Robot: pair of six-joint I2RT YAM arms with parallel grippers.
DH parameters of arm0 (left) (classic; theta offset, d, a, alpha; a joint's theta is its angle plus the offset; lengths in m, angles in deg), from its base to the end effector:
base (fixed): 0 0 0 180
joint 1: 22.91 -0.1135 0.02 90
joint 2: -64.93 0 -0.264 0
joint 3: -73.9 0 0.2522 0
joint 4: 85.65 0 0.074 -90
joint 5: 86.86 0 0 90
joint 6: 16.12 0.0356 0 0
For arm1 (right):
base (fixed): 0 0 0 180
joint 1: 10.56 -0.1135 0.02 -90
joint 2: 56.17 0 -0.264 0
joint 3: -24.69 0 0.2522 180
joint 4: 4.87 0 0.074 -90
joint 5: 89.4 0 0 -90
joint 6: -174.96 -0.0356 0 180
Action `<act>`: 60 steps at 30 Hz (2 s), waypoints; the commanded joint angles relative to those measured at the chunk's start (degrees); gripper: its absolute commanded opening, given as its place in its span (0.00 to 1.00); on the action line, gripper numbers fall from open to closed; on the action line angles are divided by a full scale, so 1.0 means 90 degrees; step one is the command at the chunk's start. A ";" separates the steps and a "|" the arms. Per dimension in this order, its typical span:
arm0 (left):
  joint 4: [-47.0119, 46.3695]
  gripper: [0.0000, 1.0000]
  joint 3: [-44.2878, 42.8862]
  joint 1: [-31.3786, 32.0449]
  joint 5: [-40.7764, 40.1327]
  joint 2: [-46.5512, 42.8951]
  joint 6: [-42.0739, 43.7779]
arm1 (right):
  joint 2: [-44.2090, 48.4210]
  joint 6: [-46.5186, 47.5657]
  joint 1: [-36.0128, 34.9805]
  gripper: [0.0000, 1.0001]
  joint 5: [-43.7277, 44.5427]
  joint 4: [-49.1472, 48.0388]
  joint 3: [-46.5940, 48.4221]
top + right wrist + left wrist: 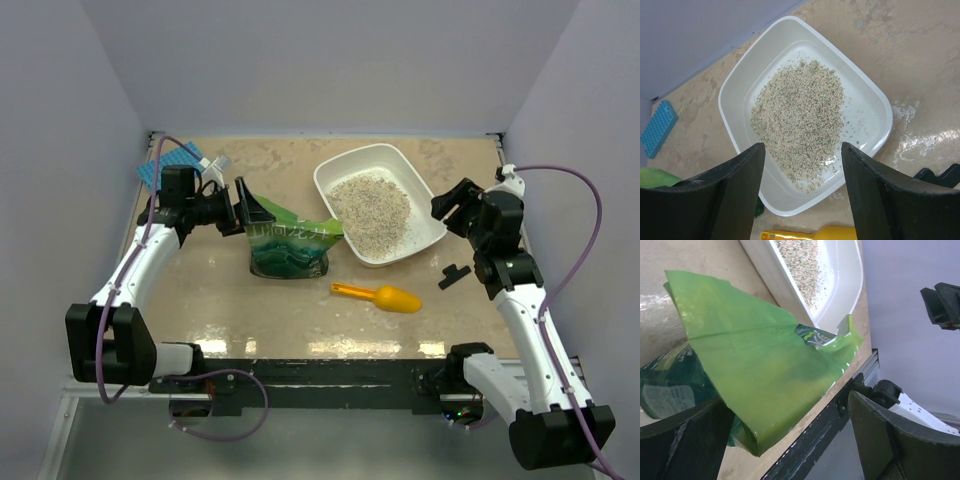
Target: Fill the litter box with clean litter
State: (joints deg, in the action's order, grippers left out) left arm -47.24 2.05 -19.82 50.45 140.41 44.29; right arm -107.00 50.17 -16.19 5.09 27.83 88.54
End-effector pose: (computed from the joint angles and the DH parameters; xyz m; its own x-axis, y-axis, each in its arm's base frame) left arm 0.2766 -0.0411 0.2874 -0.8687 -0.2884 -0.4028 0.1756 0.5810 -0.7947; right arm 0.2014 0.0170 0.3381 -0.2892 0.5431 -0.7883 0.1711 0.8396 0.5156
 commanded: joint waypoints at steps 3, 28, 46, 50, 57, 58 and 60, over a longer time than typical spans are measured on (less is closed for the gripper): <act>-0.1419 0.92 0.0243 -0.0021 0.1431 0.0031 -0.0443 | 0.0218 0.0203 -0.0019 0.67 -0.0011 -0.0112 -0.0116; -0.5353 0.25 0.1336 -0.0012 0.2819 -0.0437 -0.1712 | 0.0052 0.1179 -0.0029 0.67 -0.2304 -0.0717 -0.0106; -1.4818 0.00 0.2636 0.0008 0.3132 0.0138 -0.7181 | -0.1519 -0.0020 -0.0692 0.74 -0.5537 -0.3655 -0.0701; -1.4809 0.00 0.2645 0.0076 0.3210 0.0119 -0.7016 | -0.2115 -0.0363 -0.0995 0.74 -0.6034 -0.4864 -0.0848; -1.4809 0.00 0.2694 0.0359 0.3376 0.0070 -0.6947 | -0.3248 -0.1183 -0.1093 0.74 -0.6377 -0.6449 -0.0937; -1.4809 0.00 0.2684 0.0408 0.3396 0.0051 -0.6938 | -0.3491 -0.1242 -0.1122 0.74 -0.6426 -0.6576 -0.0897; -1.4809 0.00 0.2675 0.0428 0.3415 0.0021 -0.6928 | -0.3736 -0.1291 -0.1259 0.74 -0.6543 -0.6831 -0.0694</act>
State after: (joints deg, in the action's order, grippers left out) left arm -138.74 28.63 -16.76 83.04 143.30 -14.06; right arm -137.79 41.91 -25.89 -49.93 -23.43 79.67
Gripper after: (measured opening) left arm 0.027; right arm 0.742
